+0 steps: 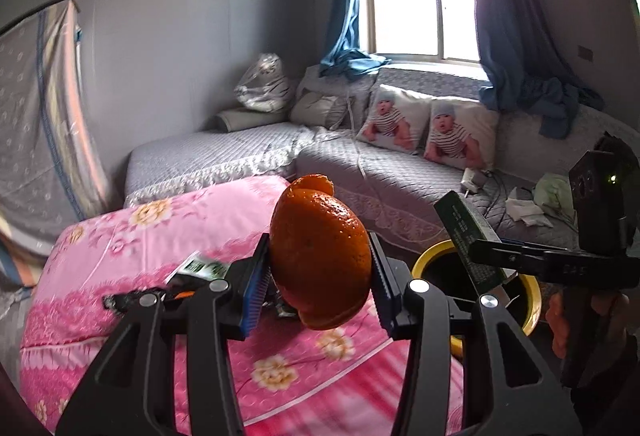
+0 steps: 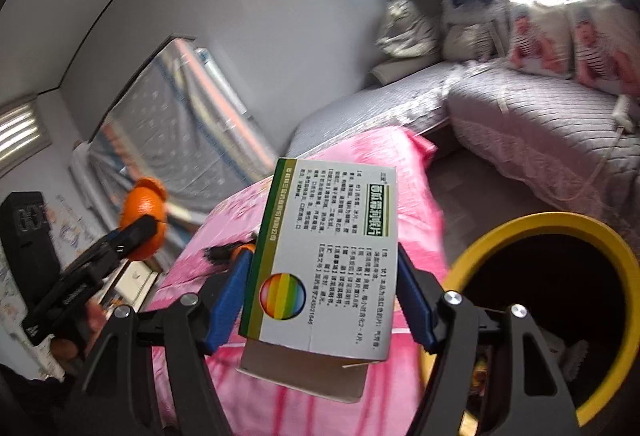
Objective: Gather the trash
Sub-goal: 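Carry the orange and box over the yellow bin and open both tools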
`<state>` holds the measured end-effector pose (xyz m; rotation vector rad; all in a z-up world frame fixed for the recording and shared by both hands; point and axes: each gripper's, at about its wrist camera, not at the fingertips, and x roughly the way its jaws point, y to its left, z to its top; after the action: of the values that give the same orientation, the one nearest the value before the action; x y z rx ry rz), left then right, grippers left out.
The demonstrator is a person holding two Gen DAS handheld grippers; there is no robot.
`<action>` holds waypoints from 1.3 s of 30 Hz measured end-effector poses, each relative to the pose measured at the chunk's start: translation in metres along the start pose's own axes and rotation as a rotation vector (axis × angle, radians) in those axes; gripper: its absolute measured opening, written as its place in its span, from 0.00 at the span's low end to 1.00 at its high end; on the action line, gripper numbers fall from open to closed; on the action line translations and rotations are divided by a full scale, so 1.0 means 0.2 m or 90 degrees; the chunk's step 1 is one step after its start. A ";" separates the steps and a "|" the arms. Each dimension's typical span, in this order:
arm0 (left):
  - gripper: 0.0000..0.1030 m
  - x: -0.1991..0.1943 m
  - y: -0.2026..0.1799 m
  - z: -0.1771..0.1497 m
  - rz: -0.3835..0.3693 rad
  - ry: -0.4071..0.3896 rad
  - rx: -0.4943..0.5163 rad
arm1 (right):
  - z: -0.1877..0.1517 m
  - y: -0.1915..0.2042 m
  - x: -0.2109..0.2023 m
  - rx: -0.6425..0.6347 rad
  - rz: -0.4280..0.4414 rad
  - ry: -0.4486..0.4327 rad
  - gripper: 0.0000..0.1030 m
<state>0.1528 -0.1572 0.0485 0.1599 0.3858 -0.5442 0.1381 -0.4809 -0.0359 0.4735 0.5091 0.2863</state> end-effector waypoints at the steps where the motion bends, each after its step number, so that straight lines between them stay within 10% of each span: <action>1: 0.42 0.01 -0.03 0.01 -0.004 -0.006 0.008 | 0.00 -0.04 -0.02 0.006 -0.013 -0.007 0.63; 19: 0.42 0.30 -0.42 0.02 -0.077 0.007 0.058 | -0.15 -0.45 -0.11 0.040 -0.215 -0.042 0.63; 39: 0.43 0.89 -0.64 -0.17 -0.153 0.172 0.012 | -0.28 -0.70 -0.04 0.092 -0.338 0.021 0.64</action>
<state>0.2131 -0.3407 -0.0597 0.2077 0.6692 -0.7658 0.1233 -0.5837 -0.1459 0.4564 0.6694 -0.2548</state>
